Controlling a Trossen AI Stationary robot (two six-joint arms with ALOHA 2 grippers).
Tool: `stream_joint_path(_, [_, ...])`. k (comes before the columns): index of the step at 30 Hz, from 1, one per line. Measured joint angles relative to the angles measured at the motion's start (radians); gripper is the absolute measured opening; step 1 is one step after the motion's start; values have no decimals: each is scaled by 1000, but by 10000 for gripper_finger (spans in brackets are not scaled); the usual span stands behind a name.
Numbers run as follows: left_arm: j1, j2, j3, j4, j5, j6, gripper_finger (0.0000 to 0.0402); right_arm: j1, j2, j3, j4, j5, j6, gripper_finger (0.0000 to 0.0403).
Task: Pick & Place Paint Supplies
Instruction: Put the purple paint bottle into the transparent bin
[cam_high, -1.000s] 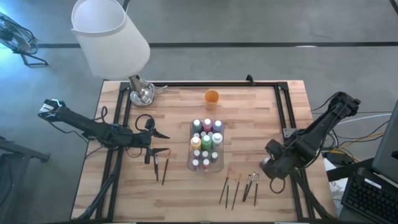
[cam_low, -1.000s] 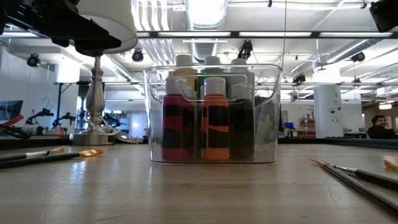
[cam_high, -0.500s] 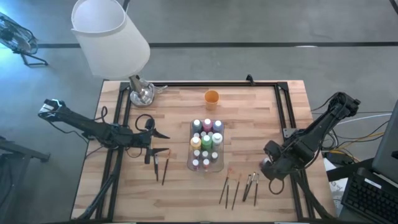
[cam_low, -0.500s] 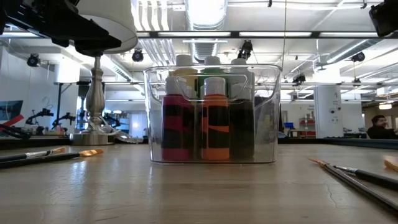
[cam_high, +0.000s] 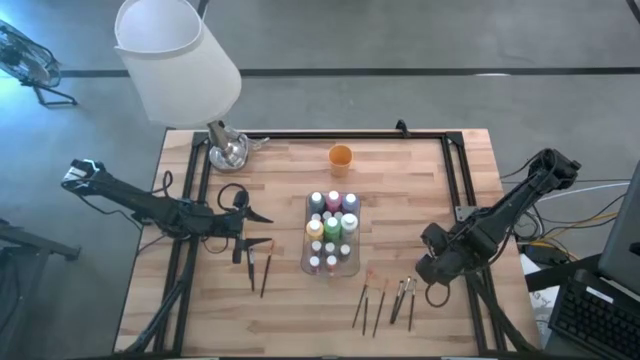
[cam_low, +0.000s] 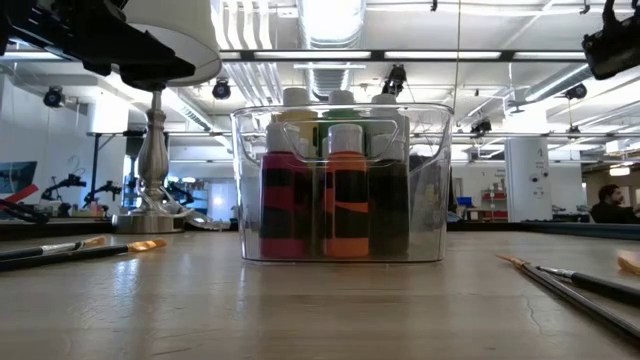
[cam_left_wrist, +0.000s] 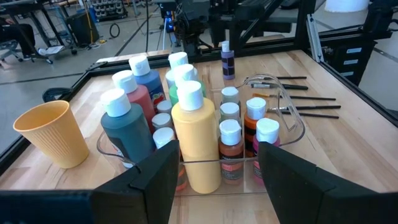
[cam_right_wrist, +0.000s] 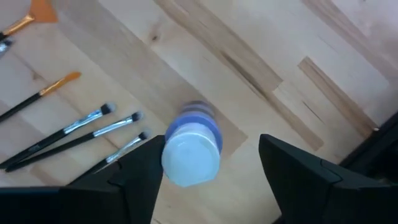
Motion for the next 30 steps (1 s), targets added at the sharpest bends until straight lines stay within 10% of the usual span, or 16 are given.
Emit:
stream_joint_path(17, [0,0,0,0,0,0,223,-1,0,-6,-1,-3,-4,115])
stream_joint_path(30, [0,0,0,0,0,0,222,-1,0,-5,43,-10,-5,125])
